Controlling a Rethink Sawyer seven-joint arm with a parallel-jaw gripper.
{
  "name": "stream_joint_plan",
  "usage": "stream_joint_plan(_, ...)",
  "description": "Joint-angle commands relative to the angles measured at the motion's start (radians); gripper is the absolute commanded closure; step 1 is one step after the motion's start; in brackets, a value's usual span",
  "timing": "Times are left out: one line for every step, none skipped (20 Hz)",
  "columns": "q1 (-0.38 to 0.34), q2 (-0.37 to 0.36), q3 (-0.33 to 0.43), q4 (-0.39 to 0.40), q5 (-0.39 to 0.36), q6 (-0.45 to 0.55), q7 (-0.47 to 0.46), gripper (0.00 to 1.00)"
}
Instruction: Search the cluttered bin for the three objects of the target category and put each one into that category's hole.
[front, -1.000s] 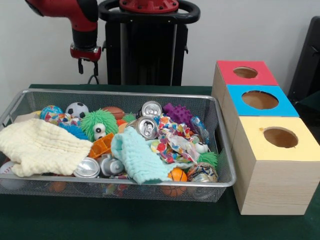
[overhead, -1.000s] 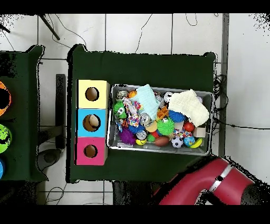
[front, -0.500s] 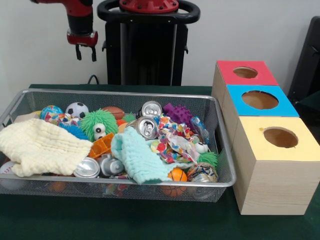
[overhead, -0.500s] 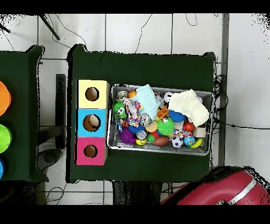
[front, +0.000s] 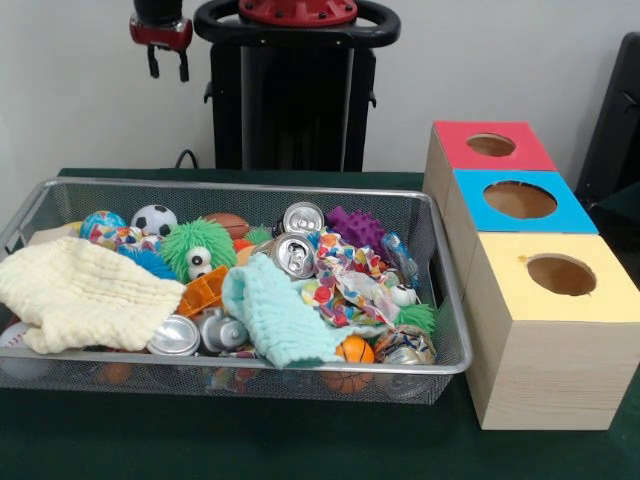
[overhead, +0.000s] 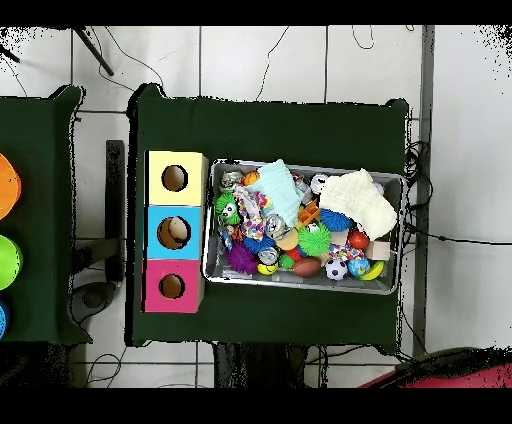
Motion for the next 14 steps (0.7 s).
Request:
stream_joint_plan(-0.138, 0.064, 0.025, -0.014, 0.125, -0.146, -0.096, 0.0)
stream_joint_plan(-0.162, 0.084, 0.019, -0.02, 0.138, -0.162, -0.127, 0.0)
stream_joint_plan(-0.185, 0.13, 0.007, -0.029, 0.18, -0.194, -0.176, 0.0)
stream_joint_plan(-0.206, 0.153, 0.002, -0.04, 0.189, -0.204, -0.199, 0.0)
stream_joint_plan(-0.227, 0.206, -0.009, -0.054, 0.228, -0.234, -0.239, 0.0)
stream_joint_plan(-0.246, 0.227, -0.018, -0.061, 0.239, -0.249, -0.259, 0.0)
stream_joint_plan(-0.247, 0.239, -0.017, -0.074, 0.241, -0.248, -0.254, 0.0)
stream_joint_plan(-0.262, 0.254, -0.028, -0.077, 0.254, -0.268, -0.273, 0.0)
stream_joint_plan(-0.258, 0.278, -0.035, -0.079, 0.273, -0.283, -0.279, 0.0)
stream_joint_plan(-0.271, 0.291, -0.046, -0.081, 0.282, -0.301, -0.293, 0.0)
stream_joint_plan(-0.269, 0.32, -0.052, -0.093, 0.299, -0.314, -0.294, 0.0)
stream_joint_plan(-0.278, 0.338, -0.064, -0.097, 0.311, -0.331, -0.307, 0.0)
stream_joint_plan(-0.259, 0.353, -0.063, -0.101, 0.324, -0.337, -0.294, 0.0)
stream_joint_plan(-0.266, 0.37, -0.071, -0.107, 0.332, -0.351, -0.3, 0.0)
